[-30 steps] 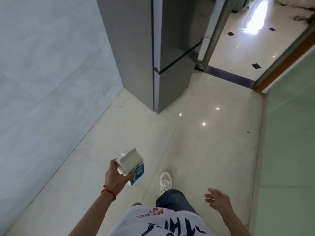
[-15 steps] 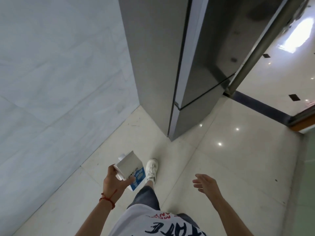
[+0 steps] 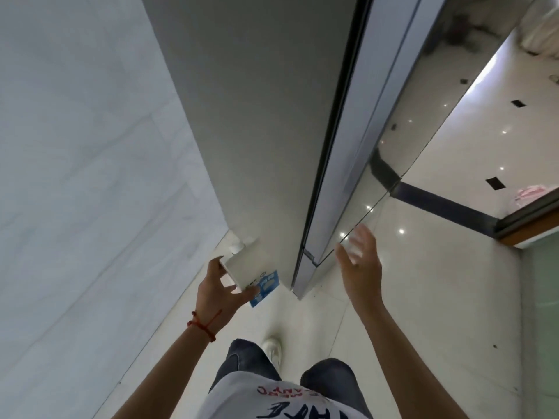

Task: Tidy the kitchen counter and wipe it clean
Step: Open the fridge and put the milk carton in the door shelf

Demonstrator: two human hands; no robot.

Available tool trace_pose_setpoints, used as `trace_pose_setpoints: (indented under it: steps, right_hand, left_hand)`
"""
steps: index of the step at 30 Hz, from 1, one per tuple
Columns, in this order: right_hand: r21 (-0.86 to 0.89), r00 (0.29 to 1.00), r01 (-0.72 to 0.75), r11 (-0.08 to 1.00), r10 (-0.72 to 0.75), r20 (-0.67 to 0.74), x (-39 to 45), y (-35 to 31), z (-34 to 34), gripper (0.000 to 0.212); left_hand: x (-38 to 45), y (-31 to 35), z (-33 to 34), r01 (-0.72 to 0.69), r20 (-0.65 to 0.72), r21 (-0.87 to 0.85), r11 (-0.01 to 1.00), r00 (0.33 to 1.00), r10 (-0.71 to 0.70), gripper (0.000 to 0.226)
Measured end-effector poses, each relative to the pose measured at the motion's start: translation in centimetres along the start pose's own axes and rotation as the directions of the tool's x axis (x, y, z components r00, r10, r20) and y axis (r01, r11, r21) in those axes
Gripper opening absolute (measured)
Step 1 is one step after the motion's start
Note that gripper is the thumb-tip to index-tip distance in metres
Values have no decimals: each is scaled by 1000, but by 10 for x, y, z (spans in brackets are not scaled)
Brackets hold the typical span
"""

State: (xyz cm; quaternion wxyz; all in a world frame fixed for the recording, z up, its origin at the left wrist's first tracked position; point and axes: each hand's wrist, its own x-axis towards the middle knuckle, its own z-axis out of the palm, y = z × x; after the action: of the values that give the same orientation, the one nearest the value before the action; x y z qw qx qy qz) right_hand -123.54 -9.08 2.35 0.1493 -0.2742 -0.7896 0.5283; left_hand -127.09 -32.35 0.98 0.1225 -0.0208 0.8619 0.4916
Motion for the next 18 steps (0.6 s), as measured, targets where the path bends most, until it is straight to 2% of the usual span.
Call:
trace_pose_setpoints:
  steps: [3, 6, 13, 18]
  right_hand:
    - [-12, 950, 246, 969, -244, -193, 39, -40, 8, 74]
    - [-91, 866, 400, 912, -408, -289, 70, -57, 12, 80]
    - [-216, 812, 526, 823, -561, -161, 100, -50, -5, 94]
    - [-277, 774, 573, 771, -620, -127, 105, -50, -12, 97]
  left_hand:
    - [19, 27, 0, -45, -19, -60, 997, 999, 44, 63]
    - [25, 42, 6, -42, -54, -112, 993, 998, 36, 64]
    - [22, 57, 17, 0, -10, -141, 990, 1000, -2, 58]
    - [19, 64, 19, 18, 11, -139, 990, 1000, -17, 62]
